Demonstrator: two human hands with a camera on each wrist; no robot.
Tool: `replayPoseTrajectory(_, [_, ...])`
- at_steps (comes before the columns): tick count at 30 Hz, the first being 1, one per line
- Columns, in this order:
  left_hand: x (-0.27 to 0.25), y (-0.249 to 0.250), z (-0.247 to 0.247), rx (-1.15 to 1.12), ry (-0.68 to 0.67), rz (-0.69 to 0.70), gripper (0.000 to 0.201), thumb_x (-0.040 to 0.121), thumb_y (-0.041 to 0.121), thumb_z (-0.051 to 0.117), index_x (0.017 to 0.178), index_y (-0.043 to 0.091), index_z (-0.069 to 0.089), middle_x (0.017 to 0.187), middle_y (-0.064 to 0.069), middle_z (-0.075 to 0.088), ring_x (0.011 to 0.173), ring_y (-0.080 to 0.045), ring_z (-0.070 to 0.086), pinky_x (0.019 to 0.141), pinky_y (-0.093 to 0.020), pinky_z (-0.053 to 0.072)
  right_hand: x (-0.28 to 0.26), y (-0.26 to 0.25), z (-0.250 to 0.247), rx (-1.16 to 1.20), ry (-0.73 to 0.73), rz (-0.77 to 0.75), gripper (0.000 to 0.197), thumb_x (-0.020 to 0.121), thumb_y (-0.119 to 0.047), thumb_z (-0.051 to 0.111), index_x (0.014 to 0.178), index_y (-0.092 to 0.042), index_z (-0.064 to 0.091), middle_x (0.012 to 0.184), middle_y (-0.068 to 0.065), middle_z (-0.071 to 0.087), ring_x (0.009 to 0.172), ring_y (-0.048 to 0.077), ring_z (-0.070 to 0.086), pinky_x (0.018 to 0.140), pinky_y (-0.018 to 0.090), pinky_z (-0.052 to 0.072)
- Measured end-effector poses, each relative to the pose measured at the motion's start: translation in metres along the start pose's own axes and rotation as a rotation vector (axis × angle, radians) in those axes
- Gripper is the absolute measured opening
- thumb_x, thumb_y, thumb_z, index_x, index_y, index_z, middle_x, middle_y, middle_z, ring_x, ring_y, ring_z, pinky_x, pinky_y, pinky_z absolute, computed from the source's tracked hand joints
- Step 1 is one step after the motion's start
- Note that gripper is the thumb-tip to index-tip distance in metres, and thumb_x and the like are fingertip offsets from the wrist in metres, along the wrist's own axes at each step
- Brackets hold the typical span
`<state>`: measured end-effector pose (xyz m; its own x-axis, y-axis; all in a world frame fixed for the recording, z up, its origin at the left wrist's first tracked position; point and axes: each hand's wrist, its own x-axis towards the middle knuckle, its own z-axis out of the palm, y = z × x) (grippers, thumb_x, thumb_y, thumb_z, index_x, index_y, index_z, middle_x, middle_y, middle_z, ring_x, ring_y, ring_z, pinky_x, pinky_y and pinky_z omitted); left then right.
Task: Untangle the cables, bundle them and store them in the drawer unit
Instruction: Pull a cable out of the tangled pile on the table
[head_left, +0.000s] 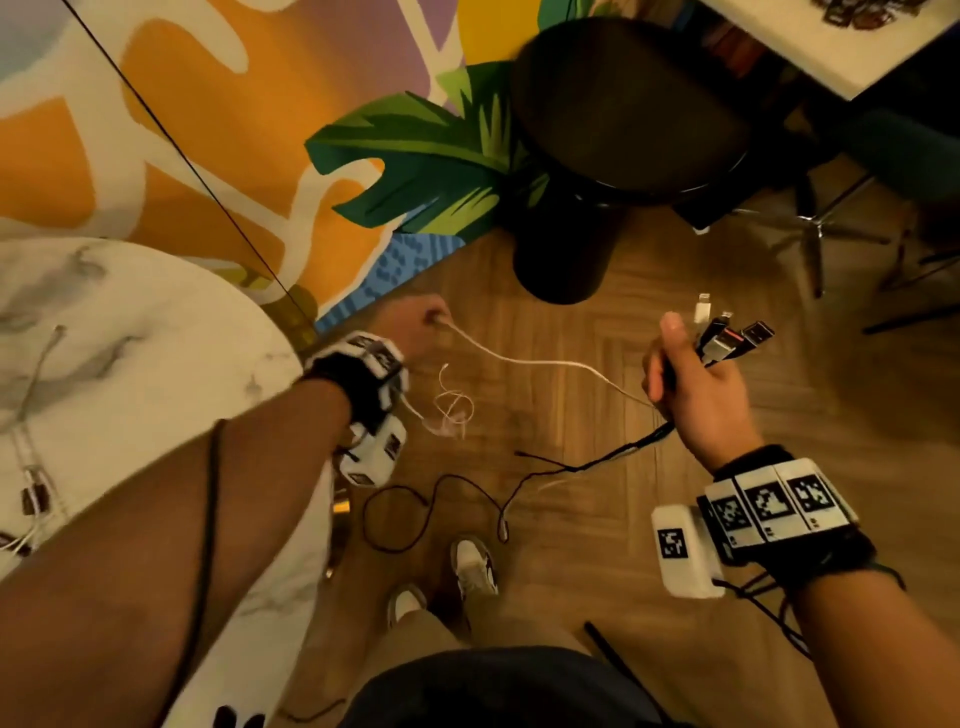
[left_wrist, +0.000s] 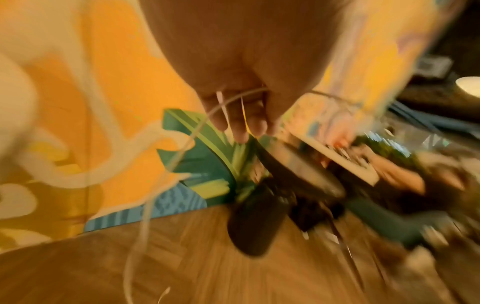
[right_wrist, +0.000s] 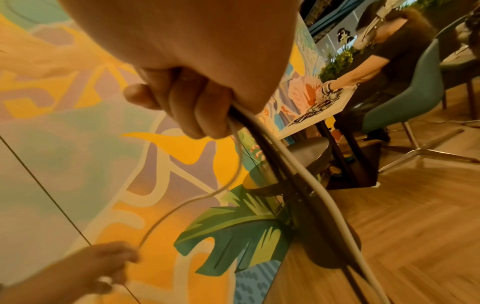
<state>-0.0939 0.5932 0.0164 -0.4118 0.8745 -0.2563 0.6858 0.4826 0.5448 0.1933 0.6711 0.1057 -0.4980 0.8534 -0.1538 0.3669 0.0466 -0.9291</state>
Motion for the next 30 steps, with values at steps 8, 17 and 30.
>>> replayPoseTrajectory(8, [-0.01,-0.022,-0.078,0.012,0.291,-0.072,0.022,0.097,0.017,0.04,0.088,0.008,0.057,0.096,-0.016,0.062,0.085,-0.031,0.055,0.066,-0.034,0.036,0.006,0.001,0.018,-0.066,0.058,-0.041,0.066,0.096,-0.055,0.032,0.052,-0.007,0.046,0.047,0.007,0.035,0.042,0.018,0.035,0.049,0.029,0.031])
replayPoseTrajectory(17, [-0.077,-0.012,0.016,0.028,-0.106,-0.087,0.008,0.094,0.019,0.049,0.092,0.021,0.057,0.101,-0.006,0.063,0.092,-0.021,0.059,0.075,-0.032,0.045,0.006,-0.012,0.036,-0.044,0.077,-0.057,0.066,0.098,-0.05,0.031,0.054,-0.004,0.045,0.051,0.013,0.035,0.045,0.021,0.035,0.048,0.028,0.034])
replayPoseTrajectory(30, [-0.096,0.069,-0.005,-0.315,-0.137,0.194,0.045,0.086,0.031,0.064,0.129,0.025,0.05,0.133,0.005,0.052,0.121,-0.011,0.049,0.102,-0.036,0.043,0.008,-0.045,0.063,0.091,-0.061,-0.187,0.053,0.102,-0.037,0.028,0.069,-0.019,0.065,0.085,0.008,0.068,0.082,0.021,0.061,0.08,0.033,0.046])
